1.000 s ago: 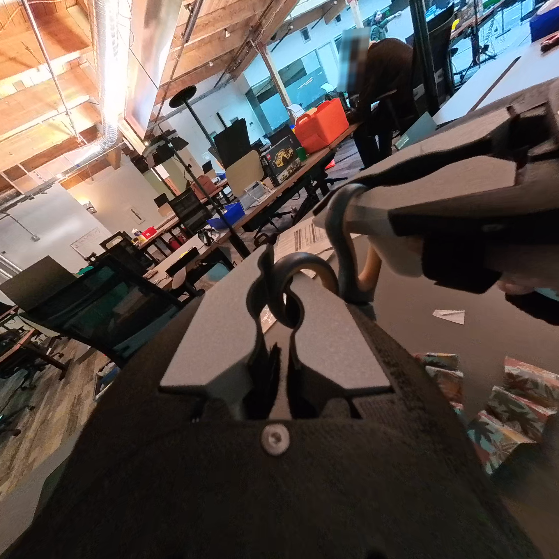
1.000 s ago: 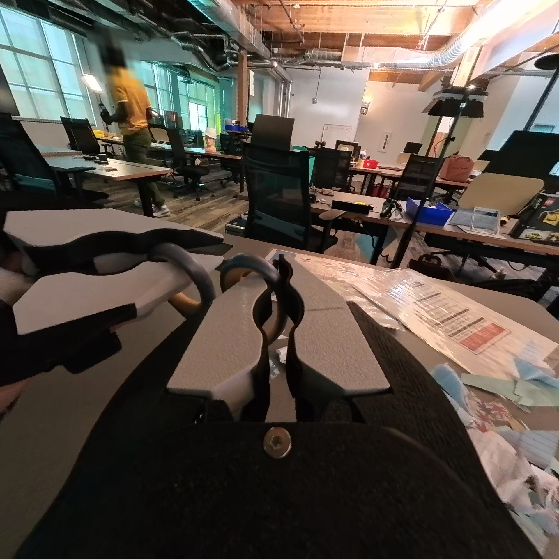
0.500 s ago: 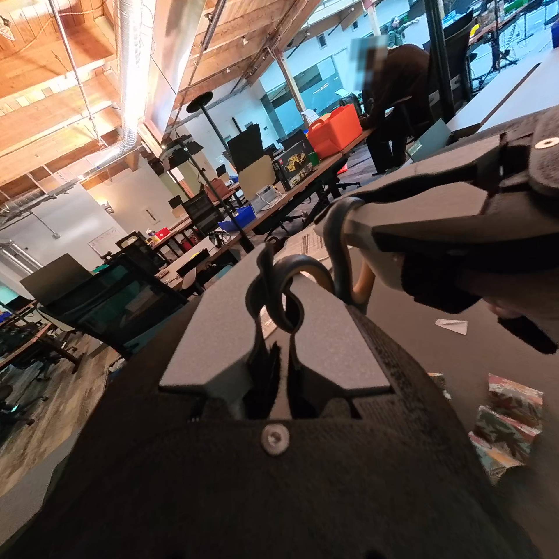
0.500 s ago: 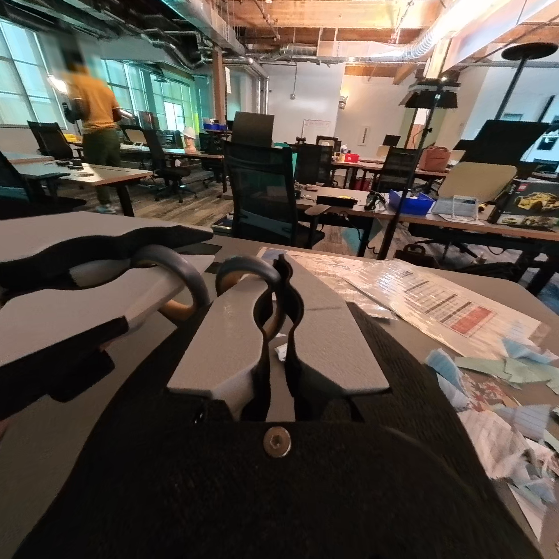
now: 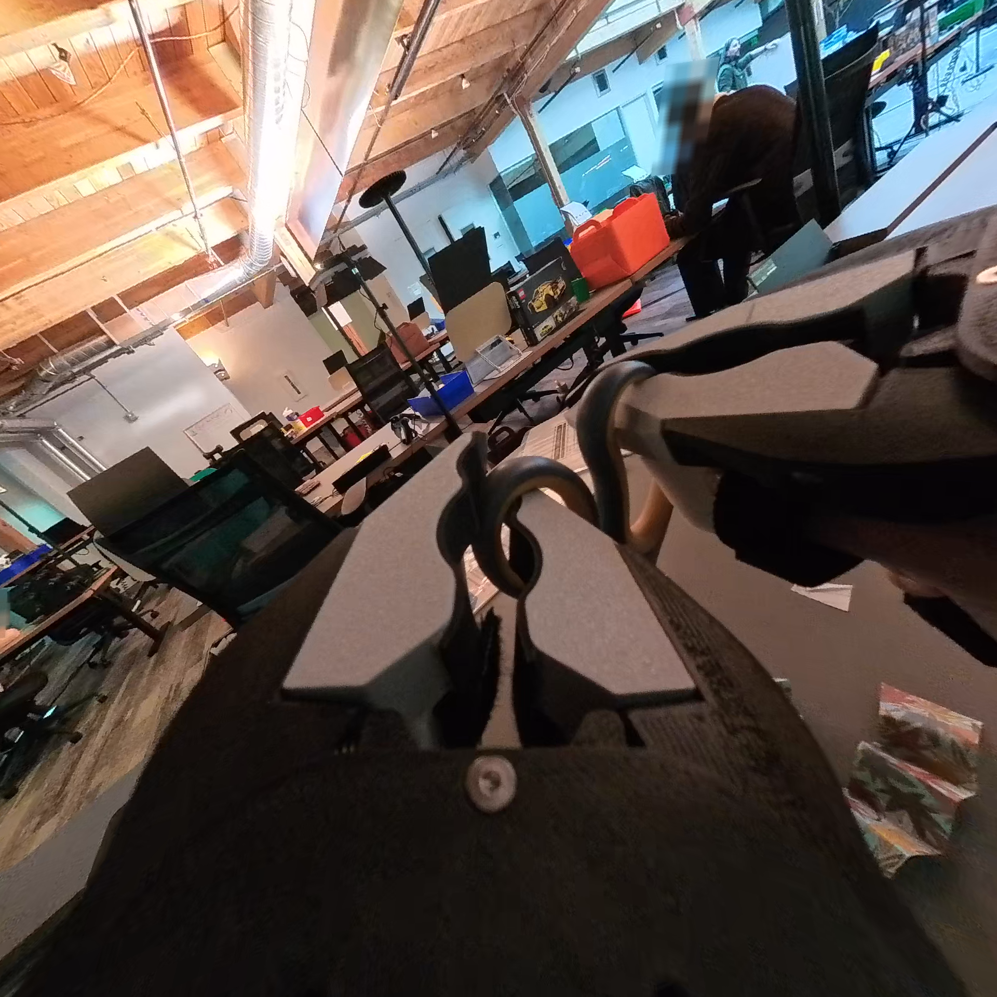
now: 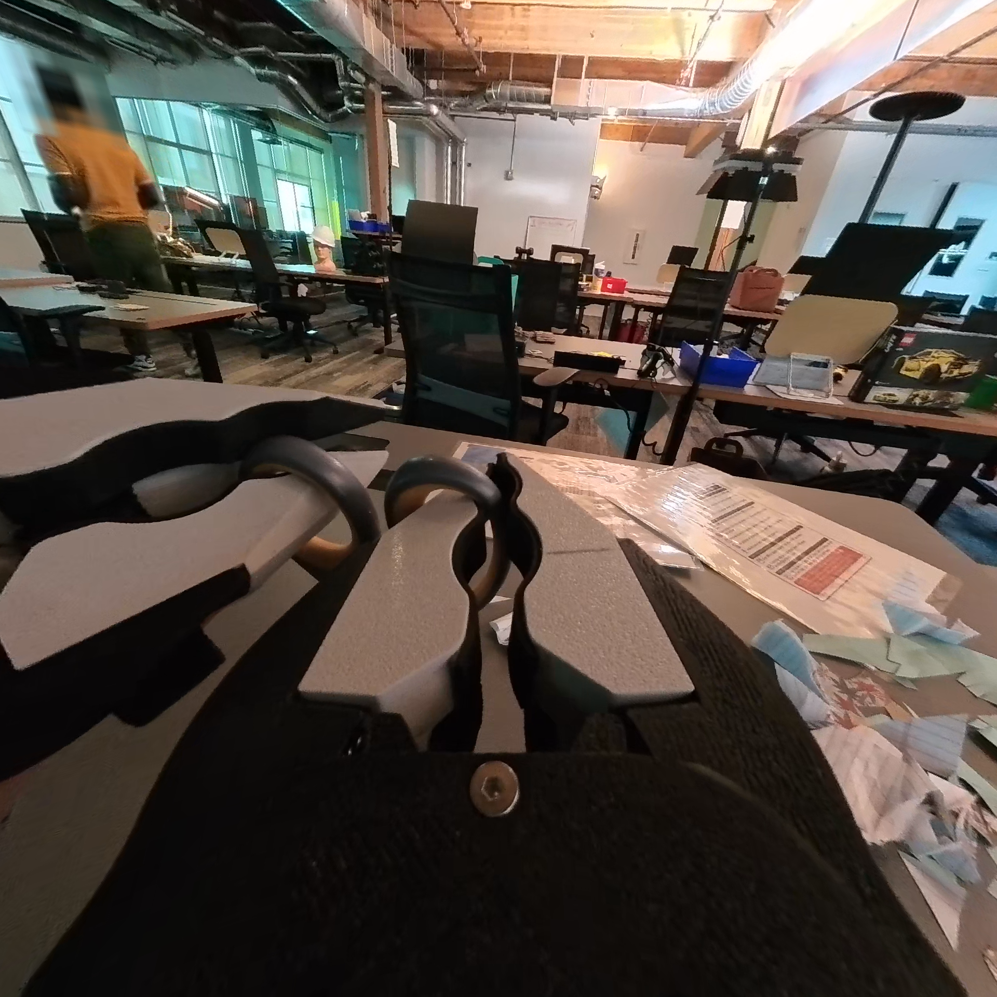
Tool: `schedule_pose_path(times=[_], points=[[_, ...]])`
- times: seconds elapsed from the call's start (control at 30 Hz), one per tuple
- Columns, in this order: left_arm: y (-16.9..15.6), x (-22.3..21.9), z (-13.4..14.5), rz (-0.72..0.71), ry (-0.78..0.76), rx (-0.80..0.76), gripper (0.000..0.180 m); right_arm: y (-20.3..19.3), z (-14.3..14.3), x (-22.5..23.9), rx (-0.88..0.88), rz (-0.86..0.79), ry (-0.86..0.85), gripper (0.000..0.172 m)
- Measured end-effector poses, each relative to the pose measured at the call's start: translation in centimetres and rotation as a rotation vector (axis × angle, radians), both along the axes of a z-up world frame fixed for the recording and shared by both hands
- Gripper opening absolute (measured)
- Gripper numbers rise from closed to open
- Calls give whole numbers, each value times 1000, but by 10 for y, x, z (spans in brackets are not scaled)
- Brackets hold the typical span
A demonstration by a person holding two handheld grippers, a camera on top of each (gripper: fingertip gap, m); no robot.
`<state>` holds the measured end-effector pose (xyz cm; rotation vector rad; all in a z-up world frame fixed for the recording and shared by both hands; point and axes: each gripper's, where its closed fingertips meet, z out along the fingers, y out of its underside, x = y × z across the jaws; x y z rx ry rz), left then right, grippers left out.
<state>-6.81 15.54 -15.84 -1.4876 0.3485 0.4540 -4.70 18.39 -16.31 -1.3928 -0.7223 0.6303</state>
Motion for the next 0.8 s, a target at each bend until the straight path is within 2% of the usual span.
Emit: schedule_pose_path(times=[0.5, 0.8], points=[[-1, 2, 0, -3, -9, 7, 1, 0, 2, 3, 19, -25, -1, 0], [1, 9, -4, -59, 41, -17, 0, 1, 5, 9, 71, -22, -17, 0]])
